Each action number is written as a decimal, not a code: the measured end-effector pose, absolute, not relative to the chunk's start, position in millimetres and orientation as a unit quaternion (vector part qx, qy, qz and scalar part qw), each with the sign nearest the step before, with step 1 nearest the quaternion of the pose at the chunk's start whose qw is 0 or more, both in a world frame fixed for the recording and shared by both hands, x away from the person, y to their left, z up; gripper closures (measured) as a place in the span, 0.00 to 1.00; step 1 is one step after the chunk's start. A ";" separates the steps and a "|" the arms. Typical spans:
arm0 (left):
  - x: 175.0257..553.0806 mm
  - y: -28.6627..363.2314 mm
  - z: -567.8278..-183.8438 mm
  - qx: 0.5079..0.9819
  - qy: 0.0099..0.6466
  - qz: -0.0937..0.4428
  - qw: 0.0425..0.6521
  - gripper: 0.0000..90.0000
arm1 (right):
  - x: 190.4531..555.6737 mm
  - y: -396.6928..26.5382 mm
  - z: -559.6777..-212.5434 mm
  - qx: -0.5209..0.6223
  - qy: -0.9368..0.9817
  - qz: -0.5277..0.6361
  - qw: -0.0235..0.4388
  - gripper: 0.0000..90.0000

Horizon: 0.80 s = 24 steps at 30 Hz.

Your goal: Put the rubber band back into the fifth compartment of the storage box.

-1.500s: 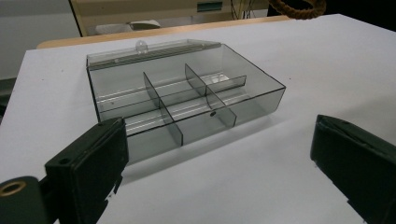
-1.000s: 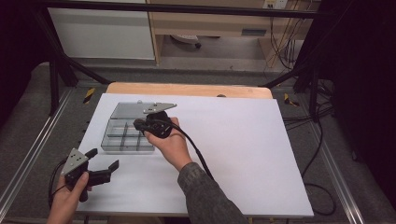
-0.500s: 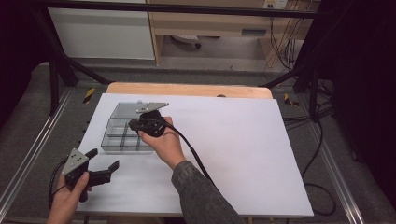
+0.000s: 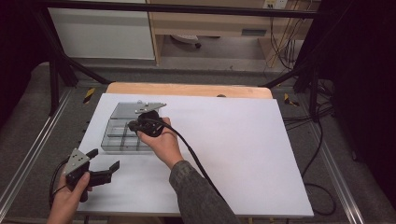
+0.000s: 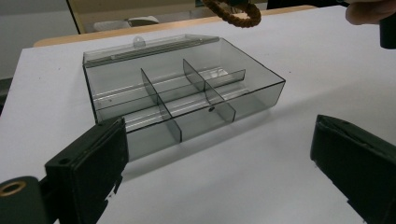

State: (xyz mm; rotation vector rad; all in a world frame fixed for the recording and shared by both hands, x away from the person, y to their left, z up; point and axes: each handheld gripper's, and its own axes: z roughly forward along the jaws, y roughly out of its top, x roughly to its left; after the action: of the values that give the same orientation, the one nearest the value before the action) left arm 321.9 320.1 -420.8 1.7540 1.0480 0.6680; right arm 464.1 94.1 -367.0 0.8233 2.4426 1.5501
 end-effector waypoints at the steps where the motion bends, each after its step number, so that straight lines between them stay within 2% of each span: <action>1: 321.8 320.1 -420.8 0.717 0.429 0.273 0.476 0.05 | 464.1 94.6 -367.4 0.274 0.810 0.514 0.066 0.94; 24: 322.0 320.2 -421.1 0.717 0.430 0.272 0.477 0.04 | 464.4 109.9 -378.7 0.262 0.831 0.489 0.054 0.94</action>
State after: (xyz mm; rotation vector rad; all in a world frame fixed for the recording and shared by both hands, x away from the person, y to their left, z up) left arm 322.0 320.2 -421.1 1.7521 1.0497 0.6656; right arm 464.4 109.9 -378.7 0.7959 2.5237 1.4845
